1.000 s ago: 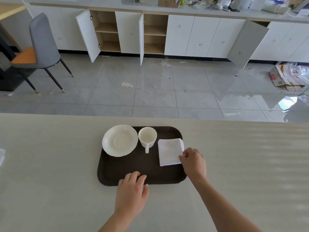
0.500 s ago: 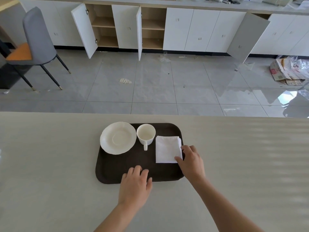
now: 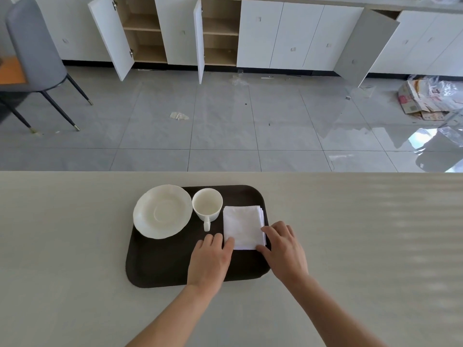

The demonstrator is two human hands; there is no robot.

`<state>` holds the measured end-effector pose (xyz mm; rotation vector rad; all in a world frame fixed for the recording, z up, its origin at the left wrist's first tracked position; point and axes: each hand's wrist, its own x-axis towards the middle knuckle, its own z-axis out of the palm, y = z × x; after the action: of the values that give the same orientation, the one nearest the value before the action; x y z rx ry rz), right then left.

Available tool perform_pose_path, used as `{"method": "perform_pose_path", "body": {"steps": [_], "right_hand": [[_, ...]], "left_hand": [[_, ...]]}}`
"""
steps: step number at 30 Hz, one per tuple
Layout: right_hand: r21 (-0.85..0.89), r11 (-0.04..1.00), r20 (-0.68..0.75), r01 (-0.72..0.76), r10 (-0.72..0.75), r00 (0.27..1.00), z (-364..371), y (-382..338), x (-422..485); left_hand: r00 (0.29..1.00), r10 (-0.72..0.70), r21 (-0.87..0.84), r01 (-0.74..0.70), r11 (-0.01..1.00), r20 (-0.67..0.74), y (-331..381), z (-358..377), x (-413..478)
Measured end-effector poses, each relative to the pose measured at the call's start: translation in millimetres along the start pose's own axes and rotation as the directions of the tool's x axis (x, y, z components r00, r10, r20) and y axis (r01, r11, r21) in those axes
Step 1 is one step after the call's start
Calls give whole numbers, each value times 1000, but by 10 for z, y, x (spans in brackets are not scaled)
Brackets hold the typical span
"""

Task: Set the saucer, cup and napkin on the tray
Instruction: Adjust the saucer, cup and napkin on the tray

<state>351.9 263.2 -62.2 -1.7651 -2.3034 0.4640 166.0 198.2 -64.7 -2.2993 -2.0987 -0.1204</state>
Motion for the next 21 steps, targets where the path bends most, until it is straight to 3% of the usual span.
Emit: {"method": "perform_pose_path", "body": {"steps": [14,21], "right_hand": [[-33,999,-67,18,-20,998,23,0,60],[-22,999,-88,40,-42,995,15,-11,143]], "left_hand": [[996,-87,-91,87,992,5,48,23,115],[998,-26,20,25,999,50,71,-106,215]]}}
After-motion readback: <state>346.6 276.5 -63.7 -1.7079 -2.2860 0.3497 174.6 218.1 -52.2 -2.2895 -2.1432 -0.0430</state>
